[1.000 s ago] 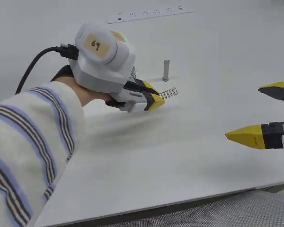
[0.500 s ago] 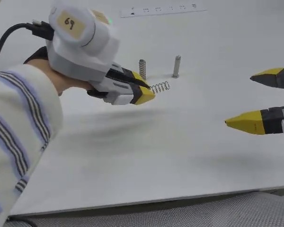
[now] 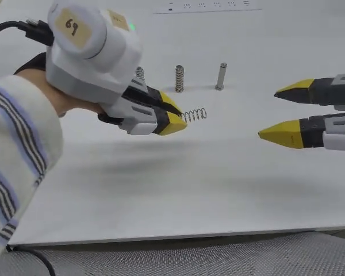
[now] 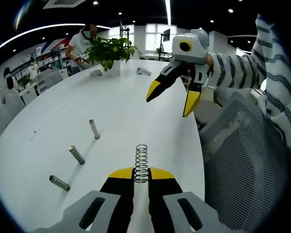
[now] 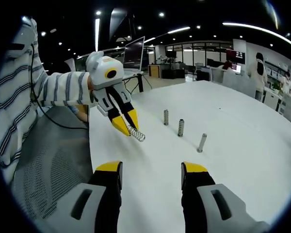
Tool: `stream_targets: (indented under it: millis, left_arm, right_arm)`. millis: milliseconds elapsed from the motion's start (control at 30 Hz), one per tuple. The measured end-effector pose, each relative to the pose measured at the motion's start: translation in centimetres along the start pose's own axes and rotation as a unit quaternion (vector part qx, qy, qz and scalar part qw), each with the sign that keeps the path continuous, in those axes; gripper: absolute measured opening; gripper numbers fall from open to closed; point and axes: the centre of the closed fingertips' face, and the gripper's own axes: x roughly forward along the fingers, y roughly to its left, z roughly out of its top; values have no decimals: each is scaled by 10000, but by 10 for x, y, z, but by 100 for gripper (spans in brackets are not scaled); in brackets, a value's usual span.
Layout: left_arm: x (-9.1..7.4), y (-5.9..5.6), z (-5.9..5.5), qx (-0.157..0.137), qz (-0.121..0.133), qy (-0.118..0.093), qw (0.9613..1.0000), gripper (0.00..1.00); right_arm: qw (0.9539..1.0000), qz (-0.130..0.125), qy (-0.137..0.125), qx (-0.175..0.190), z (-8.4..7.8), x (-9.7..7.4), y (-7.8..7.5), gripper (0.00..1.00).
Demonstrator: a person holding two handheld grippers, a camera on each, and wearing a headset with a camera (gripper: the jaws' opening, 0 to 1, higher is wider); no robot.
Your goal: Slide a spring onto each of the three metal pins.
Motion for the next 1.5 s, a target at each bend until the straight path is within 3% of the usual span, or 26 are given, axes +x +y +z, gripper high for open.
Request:
stream_targets:
  millis: [200, 300, 767, 1000, 1500]
  left_arm:
    - [-2, -8, -1, 85, -71, 33, 9999, 3]
    - [-4, -10, 1, 128, -68, 4, 9999, 3]
    - [-10, -28, 19, 101, -218, -363, 9991, 3]
    - [-7, -28, 17, 104, -196, -365, 9991, 3]
    - [0, -40, 4, 100, -391, -329, 9986, 3]
  right_arm:
    - [9995, 275, 5, -147, 3, 8, 6, 38]
    - [9992, 364, -5, -186, 6, 15, 10, 38]
    - [9951, 884, 100, -425, 14, 38, 27, 23]
    - [9917, 1152, 230, -516, 13, 45, 34, 17]
    - [9881, 1309, 463, -664, 3, 52, 44, 12]
